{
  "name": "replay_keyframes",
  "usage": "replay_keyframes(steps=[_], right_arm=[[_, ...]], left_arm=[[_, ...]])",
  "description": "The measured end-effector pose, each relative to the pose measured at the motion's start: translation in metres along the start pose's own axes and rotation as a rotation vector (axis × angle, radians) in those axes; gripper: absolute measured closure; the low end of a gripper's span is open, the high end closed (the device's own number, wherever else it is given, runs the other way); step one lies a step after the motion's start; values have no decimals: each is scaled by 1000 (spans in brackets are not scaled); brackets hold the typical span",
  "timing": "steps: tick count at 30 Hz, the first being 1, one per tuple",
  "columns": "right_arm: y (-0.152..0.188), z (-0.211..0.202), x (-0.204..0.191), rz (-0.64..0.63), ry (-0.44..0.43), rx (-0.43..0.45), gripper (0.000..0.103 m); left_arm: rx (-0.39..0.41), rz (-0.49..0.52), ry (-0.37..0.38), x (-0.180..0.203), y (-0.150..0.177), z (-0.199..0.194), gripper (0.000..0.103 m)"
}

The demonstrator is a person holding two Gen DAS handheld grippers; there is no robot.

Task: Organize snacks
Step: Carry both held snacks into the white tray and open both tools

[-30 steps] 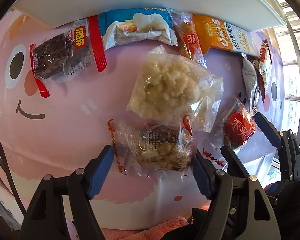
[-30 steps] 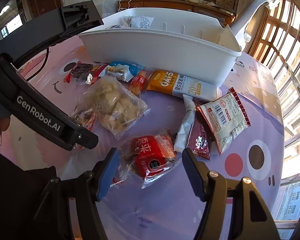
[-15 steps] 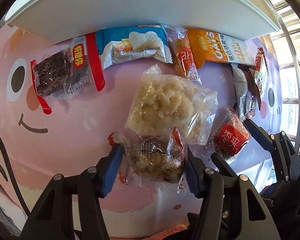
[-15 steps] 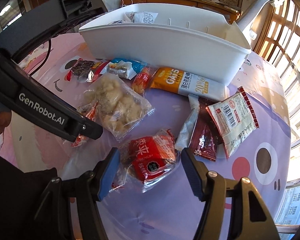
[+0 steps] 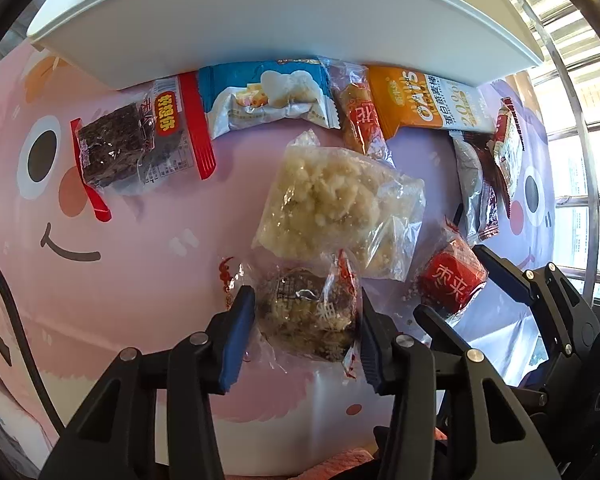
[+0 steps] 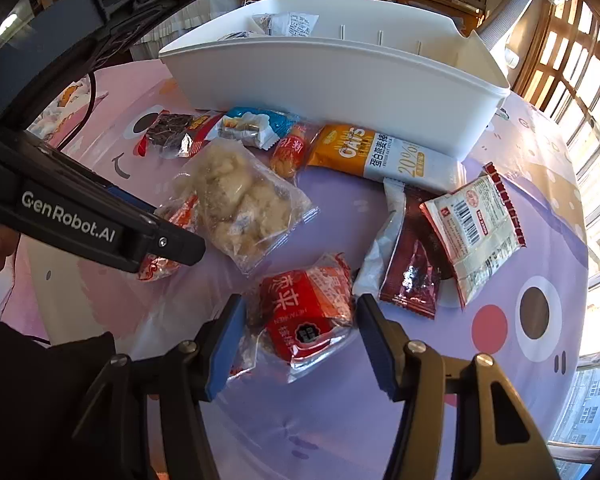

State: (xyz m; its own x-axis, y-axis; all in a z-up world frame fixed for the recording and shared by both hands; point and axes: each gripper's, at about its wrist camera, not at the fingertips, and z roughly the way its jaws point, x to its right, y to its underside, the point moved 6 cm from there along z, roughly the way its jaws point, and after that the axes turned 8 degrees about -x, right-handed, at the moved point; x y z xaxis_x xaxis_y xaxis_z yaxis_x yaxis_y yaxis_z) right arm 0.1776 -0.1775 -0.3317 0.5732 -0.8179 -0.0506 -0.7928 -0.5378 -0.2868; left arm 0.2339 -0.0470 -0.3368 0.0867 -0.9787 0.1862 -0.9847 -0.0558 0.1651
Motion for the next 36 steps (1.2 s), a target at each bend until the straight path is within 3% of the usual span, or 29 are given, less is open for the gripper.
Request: replay_keyframes(steps=[18,26,36], right_arm=[[-6,-18,-25,69,-66,-43,46],[-34,-38,-48,56,-85,-7,46],[-95,-78,-61,65,-92,116,46]], left_arm=[[43,-3,22,-39,33,-53,57],[111,-4,52,-58,22,-104,57],[205,40,14,-86,-16,-169,57]])
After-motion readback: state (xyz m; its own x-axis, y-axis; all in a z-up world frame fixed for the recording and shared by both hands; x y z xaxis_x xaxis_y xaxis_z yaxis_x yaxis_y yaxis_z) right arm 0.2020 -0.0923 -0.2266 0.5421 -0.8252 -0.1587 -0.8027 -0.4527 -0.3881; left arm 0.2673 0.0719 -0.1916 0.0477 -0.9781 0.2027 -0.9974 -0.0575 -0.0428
